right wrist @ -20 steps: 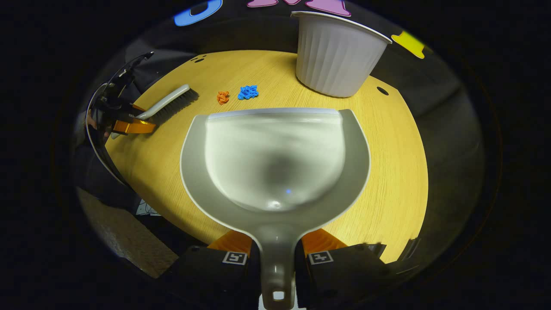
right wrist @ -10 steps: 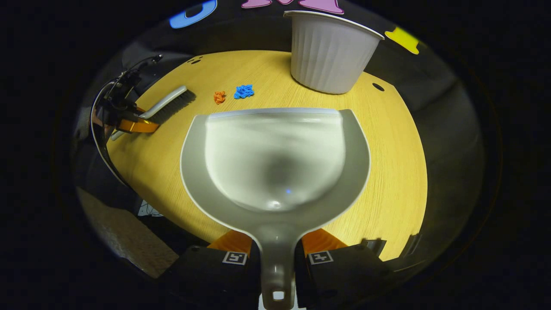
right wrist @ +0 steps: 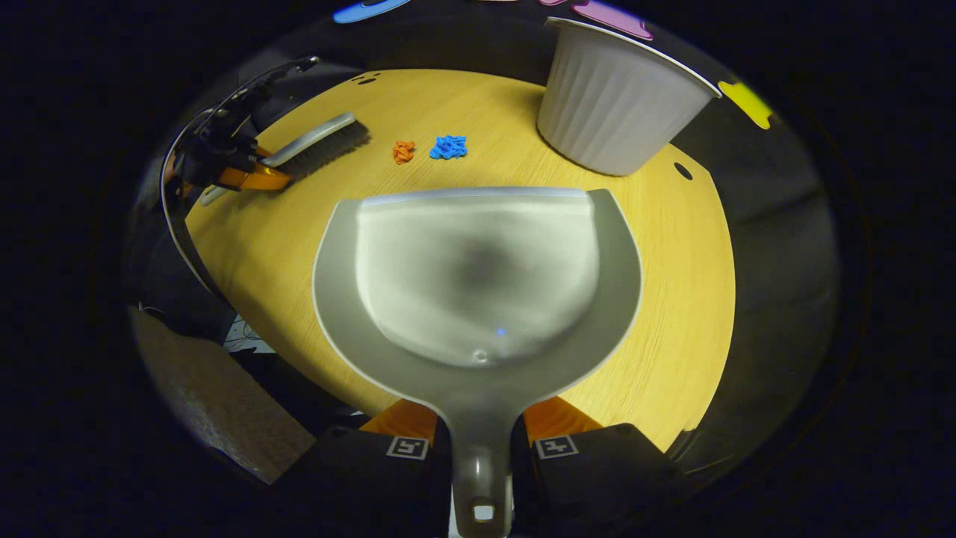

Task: Pick up the small broom and dustpan from the desktop, sweep the trash into the dustpan with the broom, and then empty the trash into the garbage bin.

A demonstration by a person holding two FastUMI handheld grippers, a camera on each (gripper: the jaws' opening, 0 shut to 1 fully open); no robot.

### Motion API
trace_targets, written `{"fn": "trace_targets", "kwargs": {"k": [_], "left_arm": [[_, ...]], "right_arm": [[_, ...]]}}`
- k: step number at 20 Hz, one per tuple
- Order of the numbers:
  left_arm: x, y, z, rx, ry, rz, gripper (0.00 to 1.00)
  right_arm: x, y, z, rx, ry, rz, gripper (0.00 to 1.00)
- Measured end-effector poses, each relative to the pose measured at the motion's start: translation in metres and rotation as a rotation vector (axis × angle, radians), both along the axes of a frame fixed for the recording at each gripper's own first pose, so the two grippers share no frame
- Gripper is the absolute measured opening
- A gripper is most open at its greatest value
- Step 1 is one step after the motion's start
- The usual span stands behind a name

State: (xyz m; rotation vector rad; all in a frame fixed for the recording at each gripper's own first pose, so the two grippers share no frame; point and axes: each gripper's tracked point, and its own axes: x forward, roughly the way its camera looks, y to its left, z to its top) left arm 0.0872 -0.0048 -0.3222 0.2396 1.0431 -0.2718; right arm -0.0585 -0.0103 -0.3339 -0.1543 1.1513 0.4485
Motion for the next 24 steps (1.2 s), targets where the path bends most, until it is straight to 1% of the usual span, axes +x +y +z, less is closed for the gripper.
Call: {"fn": "trace_targets", "kwargs": {"k": [1,2,3,4,5,6,7,8,9,12,13,14,15,16,17,19,20,21,24], "left_arm": [[0.008,-0.003,0.006,0.000,-0.014,-0.010,0.25],[0.017,-0.007,0.012,0.004,-0.027,-0.020,0.25],[0.028,-0.011,0.016,0.010,-0.042,-0.029,0.25],[0.039,-0.015,0.018,0.014,-0.052,-0.038,0.25],[0.049,-0.020,0.020,0.018,-0.061,-0.049,0.22],[0.058,-0.025,0.021,0.022,-0.065,-0.060,0.22],[0.066,-0.030,0.020,0.029,-0.060,-0.069,0.22],[0.072,-0.035,0.020,0.032,-0.056,-0.077,0.22],[0.077,-0.040,0.018,0.032,-0.049,-0.082,0.25],[0.089,-0.057,0.012,0.031,-0.027,-0.102,0.25],[0.089,-0.062,0.011,0.035,-0.015,-0.115,0.25],[0.090,-0.067,0.010,0.039,-0.005,-0.131,0.22],[0.092,-0.074,0.007,0.040,0.004,-0.145,0.25],[0.092,-0.082,0.005,0.034,0.011,-0.159,0.22],[0.089,-0.089,0.004,0.020,0.025,-0.176,0.25],[0.079,-0.107,0.000,-0.015,0.068,-0.226,0.25],[0.074,-0.115,0.000,-0.029,0.077,-0.252,0.25],[0.069,-0.122,0.002,-0.042,0.084,-0.274,0.25],[0.053,-0.142,0.007,-0.092,0.123,-0.329,0.25]], "right_arm": [[-0.001,0.002,0.001,-0.006,0.021,0.012,0.37],[-0.004,0.002,0.001,-0.020,0.052,0.026,0.33],[-0.006,0.003,0.002,-0.034,0.082,0.045,0.37],[-0.006,0.005,0.002,-0.045,0.103,0.068,0.37],[-0.005,0.006,0.001,-0.053,0.117,0.086,0.37],[-0.004,0.007,0.001,-0.057,0.127,0.097,0.37],[-0.002,0.009,0.001,-0.059,0.134,0.102,0.41],[0.000,0.010,0.001,-0.057,0.138,0.104,0.37],[0.002,0.011,0.001,-0.057,0.142,0.104,0.37],[0.007,0.012,-0.005,-0.069,0.157,0.107,0.37],[0.008,0.012,-0.007,-0.073,0.161,0.109,0.37],[0.009,0.012,-0.008,-0.075,0.162,0.110,0.37],[0.010,0.011,-0.008,-0.075,0.163,0.111,0.37],[0.012,0.011,-0.010,-0.075,0.161,0.110,0.37],[0.014,0.011,-0.010,-0.073,0.160,0.109,0.37],[0.019,0.009,-0.013,-0.069,0.153,0.111,0.37],[0.020,0.008,-0.012,-0.068,0.148,0.111,0.33],[0.019,0.005,-0.014,-0.068,0.146,0.113,0.37],[0.019,0.002,-0.020,-0.058,0.137,0.109,0.37]]}}
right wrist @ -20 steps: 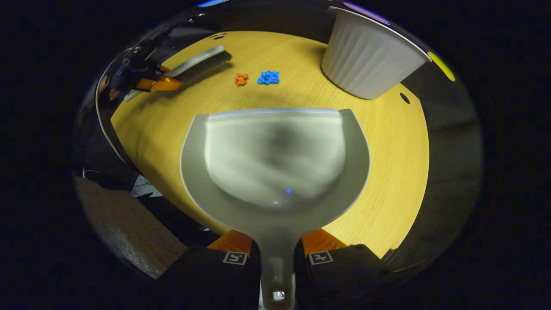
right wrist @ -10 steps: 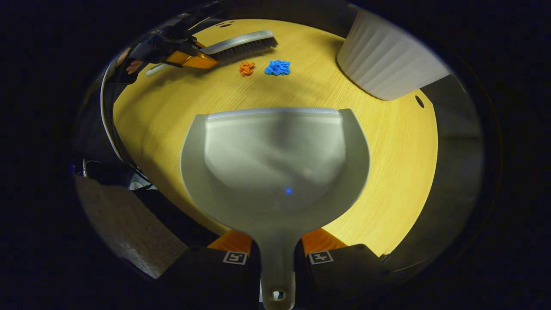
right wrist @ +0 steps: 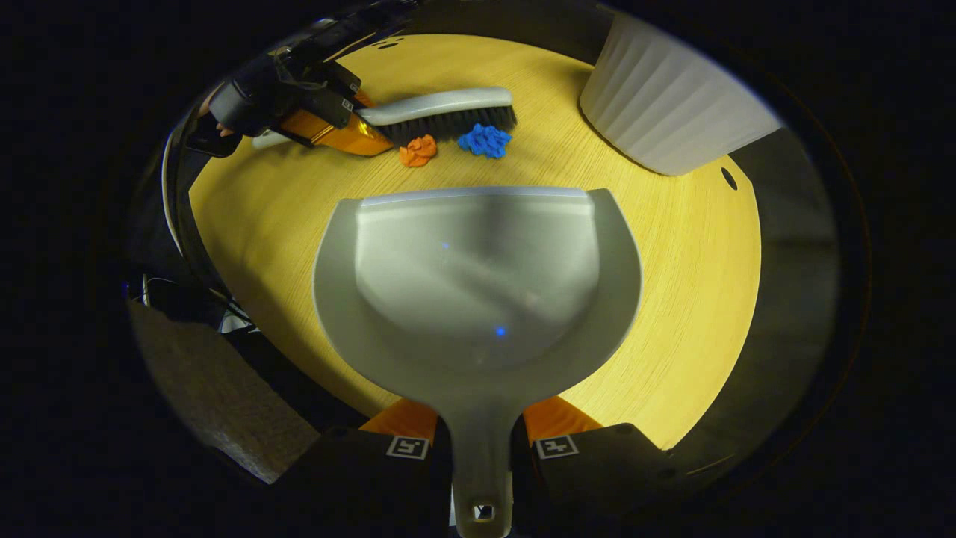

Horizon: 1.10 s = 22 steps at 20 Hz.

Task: Pick up the small broom and dustpan from the desktop, sweep the trash into the dustpan with the broom, and then empty the trash into the garbage bin.

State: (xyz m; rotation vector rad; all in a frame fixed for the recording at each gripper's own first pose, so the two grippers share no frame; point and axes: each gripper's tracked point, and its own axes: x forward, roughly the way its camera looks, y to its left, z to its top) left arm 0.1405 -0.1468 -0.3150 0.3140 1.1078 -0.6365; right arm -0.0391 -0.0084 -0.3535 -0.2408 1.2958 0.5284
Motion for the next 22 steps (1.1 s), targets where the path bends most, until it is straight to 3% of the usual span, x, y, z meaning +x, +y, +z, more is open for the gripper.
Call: {"fn": "trace_targets", "kwargs": {"k": [3,4,7,12,18,22], "left_arm": [[-0.017,-0.023,0.004,-0.056,0.064,-0.045,0.21],[-0.021,-0.029,0.007,-0.072,0.080,-0.050,0.25],[-0.027,-0.035,0.017,-0.114,0.113,-0.026,0.22],[-0.045,-0.049,0.035,-0.230,0.203,0.024,0.24],[-0.073,-0.063,0.053,-0.299,0.289,-0.020,0.24],[-0.065,-0.053,0.067,-0.319,0.244,0.012,0.24]], "right_arm": [[-0.001,0.002,-0.003,0.010,0.007,-0.006,0.37],[-0.002,0.002,-0.004,0.005,0.008,-0.004,0.37],[-0.004,0.008,-0.005,0.019,0.005,-0.021,0.37],[0.000,0.010,-0.013,0.045,0.004,-0.056,0.37],[0.025,0.014,-0.017,0.059,-0.017,-0.056,0.37],[0.024,0.005,-0.024,0.069,-0.025,-0.073,0.36]]}}
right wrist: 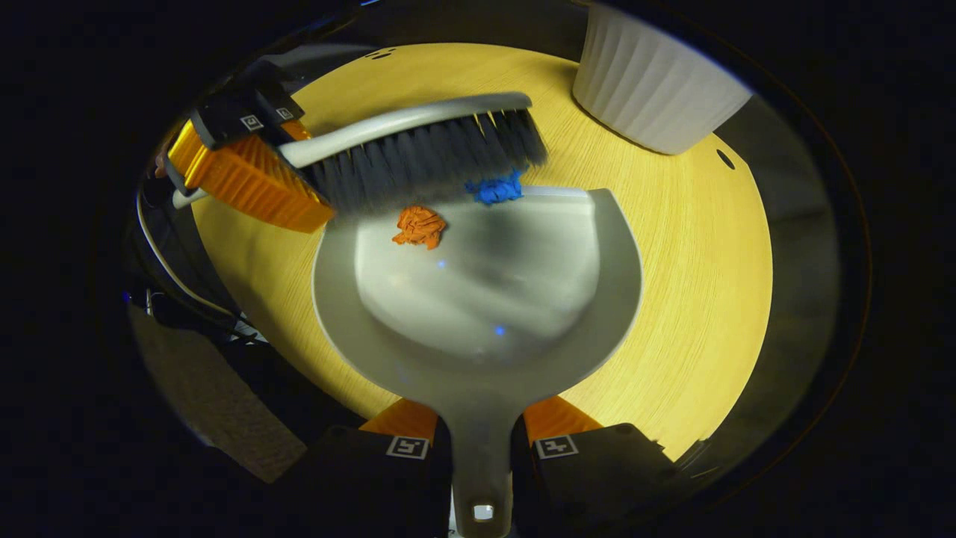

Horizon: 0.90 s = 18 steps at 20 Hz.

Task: Pick up the small broom and dustpan from the desktop, sweep the trash into the dustpan with the broom, and then empty the trash into the garbage bin.

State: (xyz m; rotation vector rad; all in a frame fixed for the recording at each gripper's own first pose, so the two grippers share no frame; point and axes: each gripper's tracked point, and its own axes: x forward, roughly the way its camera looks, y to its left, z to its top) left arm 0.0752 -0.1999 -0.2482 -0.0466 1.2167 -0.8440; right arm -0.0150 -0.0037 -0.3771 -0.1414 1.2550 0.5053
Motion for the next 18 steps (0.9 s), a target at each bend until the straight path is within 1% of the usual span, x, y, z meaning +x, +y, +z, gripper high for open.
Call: {"fn": "trace_targets", "kwargs": {"k": [1,3,4,6,7,8,9,11,12,13,15,18], "left_arm": [[0.011,0.005,0.000,0.025,-0.041,0.020,0.25],[0.037,0.025,-0.008,0.128,-0.124,0.055,0.24],[0.048,0.034,-0.014,0.183,-0.157,0.052,0.25],[0.056,0.042,-0.027,0.267,-0.170,0.022,0.24],[0.055,0.040,-0.032,0.296,-0.168,0.008,0.24],[0.059,0.040,-0.034,0.314,-0.178,0.001,0.25],[0.062,0.045,-0.037,0.341,-0.189,0.000,0.25],[0.066,0.051,-0.045,0.396,-0.209,-0.013,0.24],[0.059,0.048,-0.045,0.381,-0.183,-0.036,0.24],[0.050,0.040,-0.045,0.346,-0.156,-0.065,0.24],[0.032,0.024,-0.044,0.281,-0.112,-0.146,0.25],[0.018,0.011,-0.039,0.226,-0.066,-0.203,0.24]], "right_arm": [[-0.001,0.000,0.000,0.001,0.000,-0.003,0.37],[-0.002,0.000,-0.001,0.001,0.003,-0.006,0.37],[-0.002,0.001,-0.001,0.001,0.005,-0.008,0.37],[-0.002,0.001,-0.001,0.001,0.008,-0.008,0.37],[-0.003,0.001,-0.001,0.001,0.010,-0.008,0.37],[-0.002,0.002,0.000,0.002,0.012,-0.010,0.41],[-0.002,0.002,0.000,0.003,0.013,-0.012,0.37],[-0.002,0.002,0.001,0.003,0.012,-0.013,0.37],[-0.002,0.002,0.001,0.003,0.012,-0.013,0.37],[-0.001,0.002,0.001,0.003,0.012,-0.014,0.37],[-0.001,0.002,0.001,0.004,0.010,-0.013,0.37],[-0.001,0.002,0.001,0.007,0.005,-0.006,0.37]]}}
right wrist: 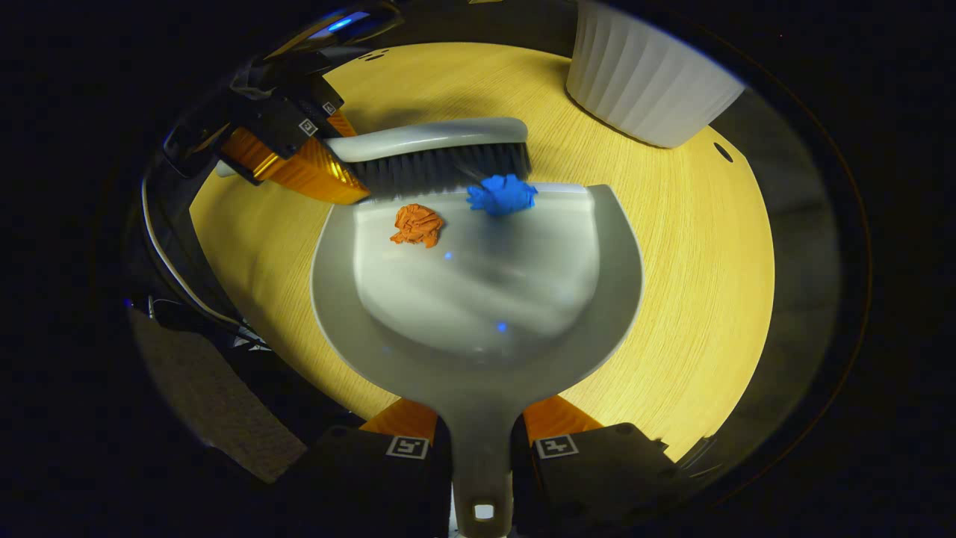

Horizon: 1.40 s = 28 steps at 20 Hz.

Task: Pick up the small broom and dustpan from the desktop, sweep the trash into the dustpan with the broom, and then empty the trash into the garbage bin.

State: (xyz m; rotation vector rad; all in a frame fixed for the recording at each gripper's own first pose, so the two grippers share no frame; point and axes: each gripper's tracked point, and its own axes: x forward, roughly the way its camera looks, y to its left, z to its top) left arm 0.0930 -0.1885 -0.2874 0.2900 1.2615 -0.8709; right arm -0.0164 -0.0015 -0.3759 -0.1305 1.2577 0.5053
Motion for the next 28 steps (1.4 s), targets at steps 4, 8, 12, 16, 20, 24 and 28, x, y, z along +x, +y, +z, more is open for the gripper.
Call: {"fn": "trace_targets", "kwargs": {"k": [4,8,12,16,20,24,28], "left_arm": [[-0.002,0.003,0.007,-0.004,-0.002,0.013,0.24],[0.010,0.009,0.026,-0.030,-0.097,0.059,0.24],[-0.002,0.004,0.032,-0.088,-0.014,0.079,0.22],[0.003,-0.010,0.055,-0.128,-0.005,0.043,0.24],[0.014,-0.014,0.082,-0.151,-0.059,0.040,0.25],[0.029,0.008,0.107,-0.114,-0.155,0.101,0.24],[0.041,0.042,0.111,-0.089,-0.224,0.271,0.25]], "right_arm": [[0.004,0.002,-0.001,0.013,-0.039,0.000,0.37],[0.011,0.005,-0.001,0.045,-0.114,-0.030,0.41],[0.013,0.004,-0.001,0.067,-0.172,-0.026,0.36],[0.013,0.003,0.001,0.051,-0.189,-0.014,0.37],[0.013,0.002,0.002,0.075,-0.223,-0.036,0.37],[0.008,0.002,0.010,0.064,-0.204,-0.108,0.37],[0.008,-0.008,0.026,0.046,-0.210,-0.199,0.37]]}}
